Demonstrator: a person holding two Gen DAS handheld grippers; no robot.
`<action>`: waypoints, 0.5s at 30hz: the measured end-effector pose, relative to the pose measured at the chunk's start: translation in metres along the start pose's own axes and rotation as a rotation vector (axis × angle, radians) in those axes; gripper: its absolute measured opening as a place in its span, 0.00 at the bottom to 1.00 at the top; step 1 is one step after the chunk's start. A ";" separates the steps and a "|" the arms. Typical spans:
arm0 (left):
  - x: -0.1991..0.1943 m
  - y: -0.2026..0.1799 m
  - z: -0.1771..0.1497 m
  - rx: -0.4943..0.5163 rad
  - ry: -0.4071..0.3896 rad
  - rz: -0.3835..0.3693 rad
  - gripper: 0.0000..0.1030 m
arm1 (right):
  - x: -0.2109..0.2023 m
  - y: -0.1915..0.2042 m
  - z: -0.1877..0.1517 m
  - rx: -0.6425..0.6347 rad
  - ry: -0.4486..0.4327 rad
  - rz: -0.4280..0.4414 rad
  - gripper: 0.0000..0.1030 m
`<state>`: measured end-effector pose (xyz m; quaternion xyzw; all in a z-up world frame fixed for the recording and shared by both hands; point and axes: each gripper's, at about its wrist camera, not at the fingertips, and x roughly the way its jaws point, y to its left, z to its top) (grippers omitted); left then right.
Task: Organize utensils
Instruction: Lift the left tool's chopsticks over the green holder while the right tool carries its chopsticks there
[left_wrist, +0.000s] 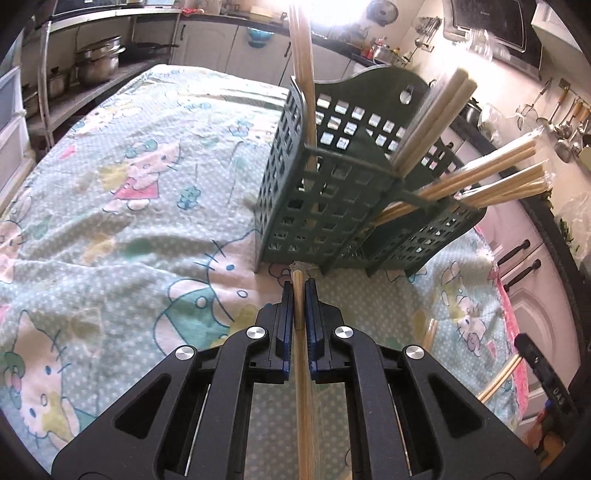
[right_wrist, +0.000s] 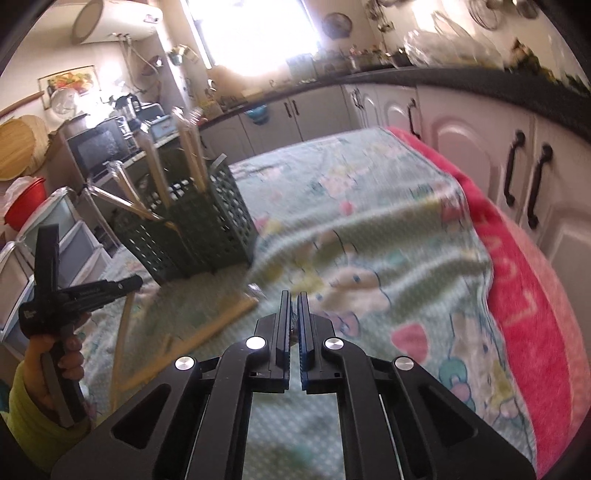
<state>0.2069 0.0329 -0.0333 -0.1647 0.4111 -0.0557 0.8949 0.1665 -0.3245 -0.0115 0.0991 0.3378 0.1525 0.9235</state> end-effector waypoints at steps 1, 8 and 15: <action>-0.003 0.002 0.001 -0.002 -0.007 0.001 0.04 | -0.001 0.003 0.003 -0.007 -0.007 0.005 0.04; -0.023 0.014 0.007 -0.026 -0.057 0.006 0.03 | -0.004 0.030 0.023 -0.075 -0.053 0.050 0.03; -0.043 0.018 0.017 -0.051 -0.117 0.002 0.03 | -0.007 0.060 0.041 -0.144 -0.096 0.100 0.03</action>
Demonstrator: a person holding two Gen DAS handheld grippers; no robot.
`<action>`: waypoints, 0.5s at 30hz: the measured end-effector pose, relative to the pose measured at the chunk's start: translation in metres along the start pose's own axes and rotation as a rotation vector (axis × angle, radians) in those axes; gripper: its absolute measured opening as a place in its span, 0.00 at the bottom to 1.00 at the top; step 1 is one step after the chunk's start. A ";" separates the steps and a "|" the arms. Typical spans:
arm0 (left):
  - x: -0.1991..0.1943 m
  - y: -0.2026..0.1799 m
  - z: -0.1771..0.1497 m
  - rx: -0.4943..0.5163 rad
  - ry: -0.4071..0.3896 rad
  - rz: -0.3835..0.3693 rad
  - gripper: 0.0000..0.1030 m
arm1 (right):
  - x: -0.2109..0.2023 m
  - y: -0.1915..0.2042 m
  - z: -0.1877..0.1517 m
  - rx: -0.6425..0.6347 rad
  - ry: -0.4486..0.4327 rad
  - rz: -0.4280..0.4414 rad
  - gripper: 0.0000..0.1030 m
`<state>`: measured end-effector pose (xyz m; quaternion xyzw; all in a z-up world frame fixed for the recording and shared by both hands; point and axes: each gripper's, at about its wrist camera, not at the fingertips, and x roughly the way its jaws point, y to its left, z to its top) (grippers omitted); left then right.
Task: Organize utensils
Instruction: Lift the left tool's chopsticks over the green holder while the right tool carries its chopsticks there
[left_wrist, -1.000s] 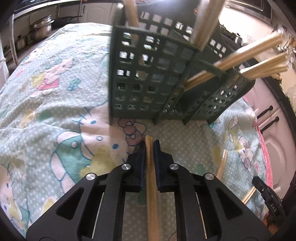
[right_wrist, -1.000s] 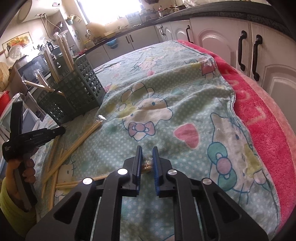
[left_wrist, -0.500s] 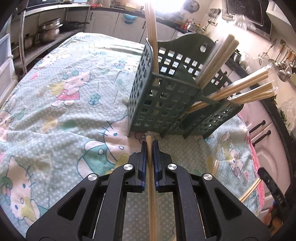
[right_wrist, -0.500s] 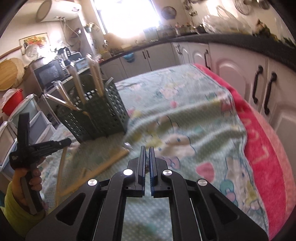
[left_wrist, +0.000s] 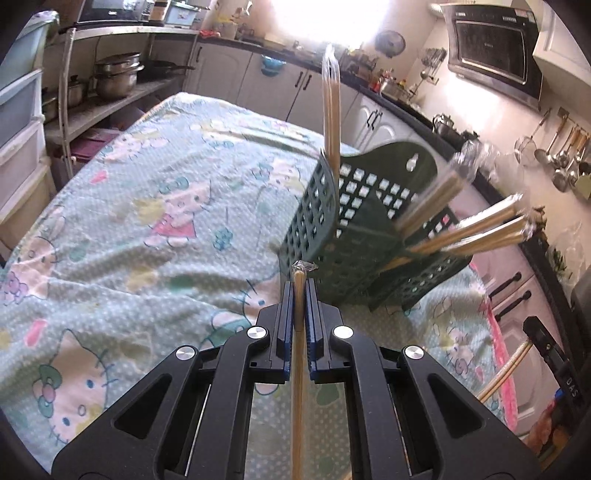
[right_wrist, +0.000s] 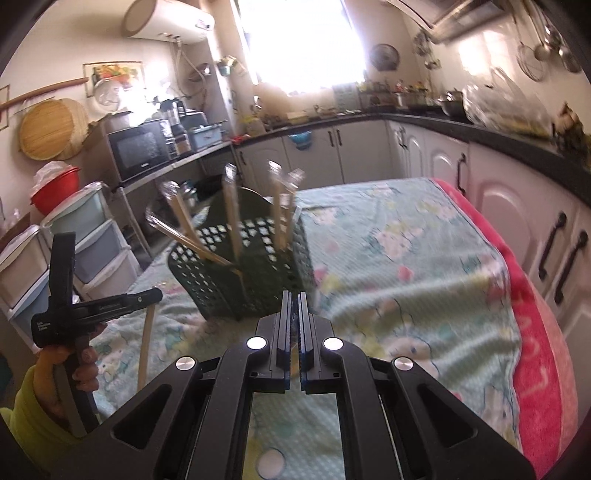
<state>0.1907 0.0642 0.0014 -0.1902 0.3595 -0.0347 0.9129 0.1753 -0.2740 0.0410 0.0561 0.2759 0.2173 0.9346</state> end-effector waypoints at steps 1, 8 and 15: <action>-0.002 0.000 0.002 -0.002 -0.008 -0.001 0.03 | 0.000 0.004 0.003 -0.010 -0.006 0.007 0.03; -0.017 -0.005 0.016 0.000 -0.061 -0.012 0.03 | -0.004 0.026 0.026 -0.065 -0.054 0.042 0.03; -0.034 -0.012 0.032 0.008 -0.118 -0.026 0.03 | -0.011 0.039 0.048 -0.105 -0.107 0.063 0.03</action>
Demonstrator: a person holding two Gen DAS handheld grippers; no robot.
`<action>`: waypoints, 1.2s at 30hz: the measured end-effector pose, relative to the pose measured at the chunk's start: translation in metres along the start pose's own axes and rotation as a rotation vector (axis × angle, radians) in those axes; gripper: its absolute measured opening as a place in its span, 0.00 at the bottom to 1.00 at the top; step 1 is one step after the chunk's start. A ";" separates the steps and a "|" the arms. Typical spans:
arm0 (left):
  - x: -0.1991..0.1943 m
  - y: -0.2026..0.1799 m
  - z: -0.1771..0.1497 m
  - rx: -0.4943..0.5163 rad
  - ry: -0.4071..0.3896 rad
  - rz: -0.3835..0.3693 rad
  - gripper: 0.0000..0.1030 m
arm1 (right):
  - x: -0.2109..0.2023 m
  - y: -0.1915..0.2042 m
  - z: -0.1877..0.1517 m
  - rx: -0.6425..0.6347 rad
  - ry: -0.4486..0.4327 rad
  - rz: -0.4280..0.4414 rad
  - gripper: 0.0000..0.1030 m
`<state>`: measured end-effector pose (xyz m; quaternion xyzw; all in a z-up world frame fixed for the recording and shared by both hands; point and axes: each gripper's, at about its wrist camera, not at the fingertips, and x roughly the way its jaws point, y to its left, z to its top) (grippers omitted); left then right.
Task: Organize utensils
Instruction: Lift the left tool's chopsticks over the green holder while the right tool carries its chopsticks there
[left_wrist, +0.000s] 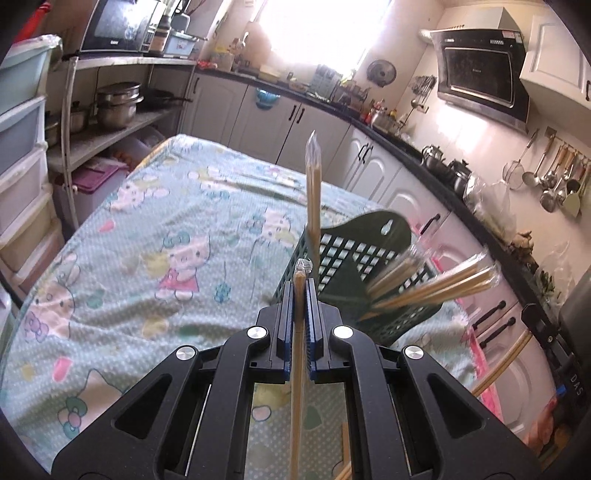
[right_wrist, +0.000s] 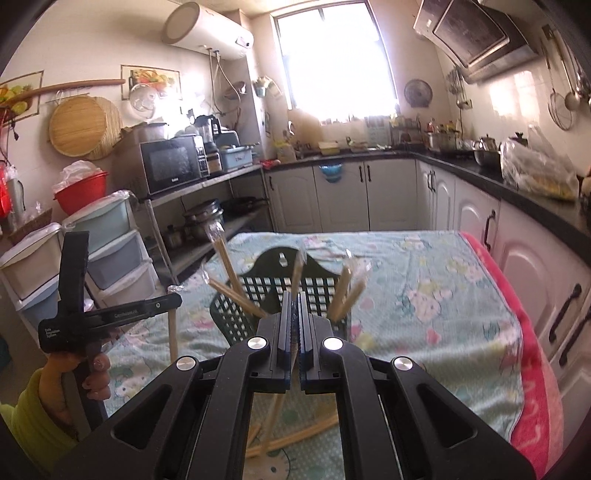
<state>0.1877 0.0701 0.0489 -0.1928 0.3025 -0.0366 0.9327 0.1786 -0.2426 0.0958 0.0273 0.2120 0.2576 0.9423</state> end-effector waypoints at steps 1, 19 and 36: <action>-0.002 -0.002 0.004 0.003 -0.011 -0.002 0.03 | -0.001 0.000 0.002 -0.003 -0.006 0.002 0.03; -0.046 -0.038 0.074 0.070 -0.202 -0.050 0.03 | -0.028 0.021 0.078 -0.067 -0.203 0.045 0.03; -0.051 -0.054 0.105 0.113 -0.300 -0.007 0.03 | -0.007 0.047 0.131 -0.100 -0.283 0.105 0.03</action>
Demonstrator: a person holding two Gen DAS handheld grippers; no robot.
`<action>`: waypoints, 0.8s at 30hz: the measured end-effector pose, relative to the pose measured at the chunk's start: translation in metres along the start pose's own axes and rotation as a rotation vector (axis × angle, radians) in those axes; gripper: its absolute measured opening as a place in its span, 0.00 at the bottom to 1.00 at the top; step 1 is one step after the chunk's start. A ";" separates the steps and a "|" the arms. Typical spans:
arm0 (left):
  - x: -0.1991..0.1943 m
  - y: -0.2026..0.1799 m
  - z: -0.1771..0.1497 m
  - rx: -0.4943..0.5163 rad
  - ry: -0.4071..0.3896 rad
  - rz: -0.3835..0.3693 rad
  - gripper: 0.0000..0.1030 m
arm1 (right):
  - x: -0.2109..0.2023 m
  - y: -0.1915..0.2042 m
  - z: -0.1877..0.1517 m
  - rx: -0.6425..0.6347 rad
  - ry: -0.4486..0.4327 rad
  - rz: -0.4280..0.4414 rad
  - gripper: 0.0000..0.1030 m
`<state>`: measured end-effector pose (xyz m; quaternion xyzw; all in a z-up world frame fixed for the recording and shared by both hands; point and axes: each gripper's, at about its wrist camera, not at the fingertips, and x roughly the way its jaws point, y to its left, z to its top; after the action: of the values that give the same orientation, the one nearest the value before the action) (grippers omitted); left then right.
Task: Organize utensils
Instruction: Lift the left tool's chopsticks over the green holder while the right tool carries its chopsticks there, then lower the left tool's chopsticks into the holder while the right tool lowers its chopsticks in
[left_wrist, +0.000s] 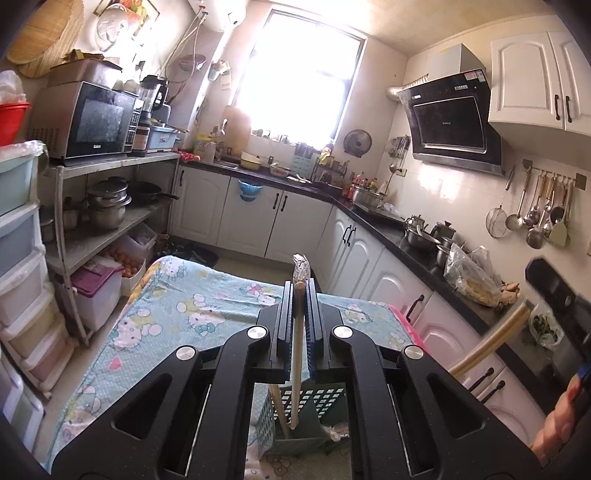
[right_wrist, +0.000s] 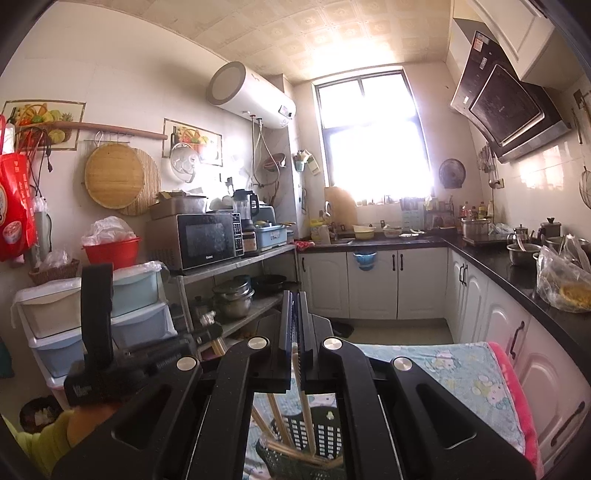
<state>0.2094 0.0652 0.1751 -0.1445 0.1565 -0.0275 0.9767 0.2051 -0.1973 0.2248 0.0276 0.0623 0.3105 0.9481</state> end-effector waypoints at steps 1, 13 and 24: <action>0.002 0.000 -0.002 0.001 0.002 0.002 0.03 | 0.003 0.000 0.001 0.000 0.003 0.002 0.03; 0.019 0.007 -0.023 -0.003 0.043 0.027 0.03 | 0.031 -0.002 -0.014 0.006 0.043 -0.014 0.03; 0.034 0.012 -0.043 -0.014 0.083 0.028 0.03 | 0.050 -0.005 -0.040 -0.040 0.066 -0.063 0.03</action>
<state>0.2281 0.0613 0.1229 -0.1477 0.1990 -0.0187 0.9686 0.2425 -0.1718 0.1795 -0.0033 0.0880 0.2826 0.9552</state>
